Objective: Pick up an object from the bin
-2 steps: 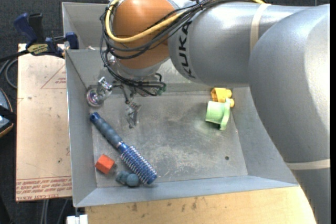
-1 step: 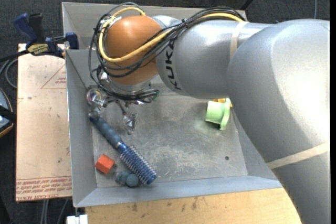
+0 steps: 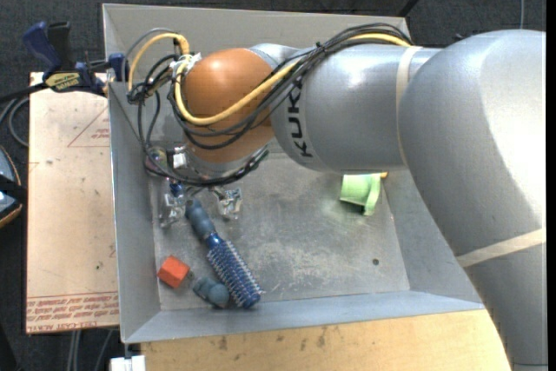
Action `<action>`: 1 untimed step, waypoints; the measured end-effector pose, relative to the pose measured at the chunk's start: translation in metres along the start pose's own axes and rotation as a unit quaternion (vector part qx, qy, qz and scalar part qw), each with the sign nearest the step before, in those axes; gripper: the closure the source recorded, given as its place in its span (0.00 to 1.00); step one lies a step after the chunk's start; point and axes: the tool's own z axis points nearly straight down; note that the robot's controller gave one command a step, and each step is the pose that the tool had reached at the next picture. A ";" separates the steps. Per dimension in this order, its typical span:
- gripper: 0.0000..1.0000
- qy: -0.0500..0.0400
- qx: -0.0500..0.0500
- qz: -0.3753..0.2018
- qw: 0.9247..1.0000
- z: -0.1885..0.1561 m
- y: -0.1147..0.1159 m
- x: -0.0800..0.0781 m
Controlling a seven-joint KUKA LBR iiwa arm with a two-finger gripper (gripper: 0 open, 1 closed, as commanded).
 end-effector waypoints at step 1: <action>1.00 0.001 0.001 0.000 1.000 -0.001 -0.001 0.001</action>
Offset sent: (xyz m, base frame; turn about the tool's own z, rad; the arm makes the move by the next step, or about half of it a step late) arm 0.0000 0.0000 0.0000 0.0000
